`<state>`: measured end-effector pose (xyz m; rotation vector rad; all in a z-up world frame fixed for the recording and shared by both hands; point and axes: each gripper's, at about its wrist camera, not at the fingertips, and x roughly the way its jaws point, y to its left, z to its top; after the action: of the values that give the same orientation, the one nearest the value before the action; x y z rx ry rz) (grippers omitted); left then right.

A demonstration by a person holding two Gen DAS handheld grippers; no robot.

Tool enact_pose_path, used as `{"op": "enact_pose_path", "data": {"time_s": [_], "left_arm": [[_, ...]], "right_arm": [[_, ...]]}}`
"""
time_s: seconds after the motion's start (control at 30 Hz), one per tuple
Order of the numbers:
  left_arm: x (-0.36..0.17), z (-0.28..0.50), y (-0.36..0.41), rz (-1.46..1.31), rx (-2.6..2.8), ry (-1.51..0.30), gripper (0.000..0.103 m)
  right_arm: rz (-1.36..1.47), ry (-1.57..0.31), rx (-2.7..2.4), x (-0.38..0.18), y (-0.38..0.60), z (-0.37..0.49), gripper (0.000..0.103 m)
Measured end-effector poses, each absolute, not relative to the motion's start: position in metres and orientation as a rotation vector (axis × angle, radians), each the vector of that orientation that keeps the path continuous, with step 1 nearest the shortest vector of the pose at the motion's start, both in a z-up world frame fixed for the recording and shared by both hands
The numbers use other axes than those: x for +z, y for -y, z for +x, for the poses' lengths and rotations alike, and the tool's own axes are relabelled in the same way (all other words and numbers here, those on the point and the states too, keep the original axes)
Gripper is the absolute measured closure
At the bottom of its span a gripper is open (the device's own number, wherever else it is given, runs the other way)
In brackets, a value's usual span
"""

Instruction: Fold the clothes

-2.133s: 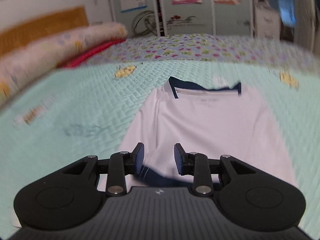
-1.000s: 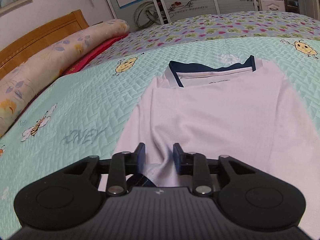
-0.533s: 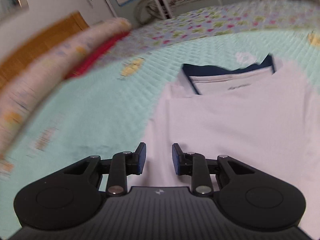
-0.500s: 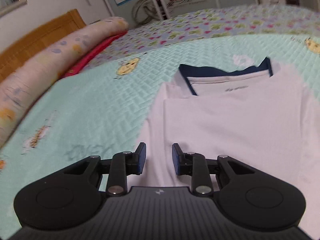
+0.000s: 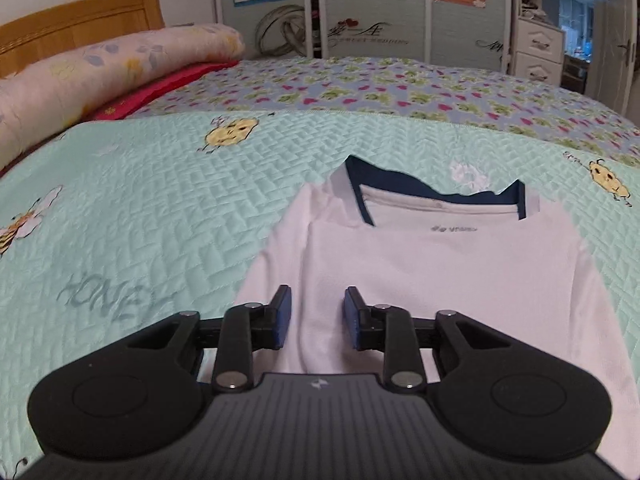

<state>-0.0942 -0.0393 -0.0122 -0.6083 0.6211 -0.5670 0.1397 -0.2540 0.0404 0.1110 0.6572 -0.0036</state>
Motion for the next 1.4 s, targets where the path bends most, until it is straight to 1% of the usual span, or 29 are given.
{"op": "enact_pose_path", "data": {"time_s": [0.03,0.1,0.13,0.17,0.4,0.53,0.6,0.67,0.73,0.8,0.83,0.87,1.4], "left_arm": [[-0.012,-0.094,0.039,-0.608,-0.567,-0.621,0.034],[-0.012,-0.094,0.039,-0.607,-0.567,-0.621,0.034],[-0.013,-0.094,0.039,-0.607,-0.567,-0.621,0.034],[-0.013,-0.094,0.039,-0.608,-0.567,-0.621,0.034],[-0.013,-0.095,0.040,-0.605,-0.567,-0.620,0.034],[-0.013,-0.094,0.040,-0.605,-0.567,-0.619,0.033],[-0.013,-0.094,0.040,-0.605,-0.567,-0.619,0.033],[-0.013,-0.093,0.040,-0.606,-0.567,-0.619,0.033],[-0.013,-0.093,0.040,-0.607,-0.568,-0.618,0.033],[-0.013,-0.093,0.039,-0.611,-0.570,-0.616,0.033],[-0.013,-0.092,0.039,-0.613,-0.571,-0.615,0.033],[-0.014,-0.092,0.039,-0.616,-0.572,-0.615,0.033],[-0.014,-0.093,0.039,-0.618,-0.580,-0.608,0.032]], "right_arm": [[0.135,-0.652,-0.009,0.040,0.258,0.140,0.093],[0.181,-0.643,-0.022,0.040,0.267,0.138,0.095],[0.203,-0.641,-0.029,0.039,0.272,0.137,0.101],[0.229,-0.629,-0.046,0.040,0.279,0.133,0.103],[0.395,-0.510,-0.215,0.058,0.340,0.083,0.103],[0.408,-0.515,-0.289,0.063,0.372,0.054,0.103],[0.408,-0.559,-0.309,0.058,0.382,0.051,0.101],[0.360,-0.542,-0.359,0.061,0.383,0.048,0.088],[0.295,-0.476,-0.358,0.071,0.374,0.045,0.082],[0.248,-0.407,-0.287,0.079,0.359,0.050,0.080],[0.251,-0.423,-0.213,0.079,0.356,0.062,0.071],[0.263,-0.462,-0.130,0.077,0.354,0.078,0.067],[0.043,-0.777,0.212,0.031,0.369,0.199,0.065]]}}
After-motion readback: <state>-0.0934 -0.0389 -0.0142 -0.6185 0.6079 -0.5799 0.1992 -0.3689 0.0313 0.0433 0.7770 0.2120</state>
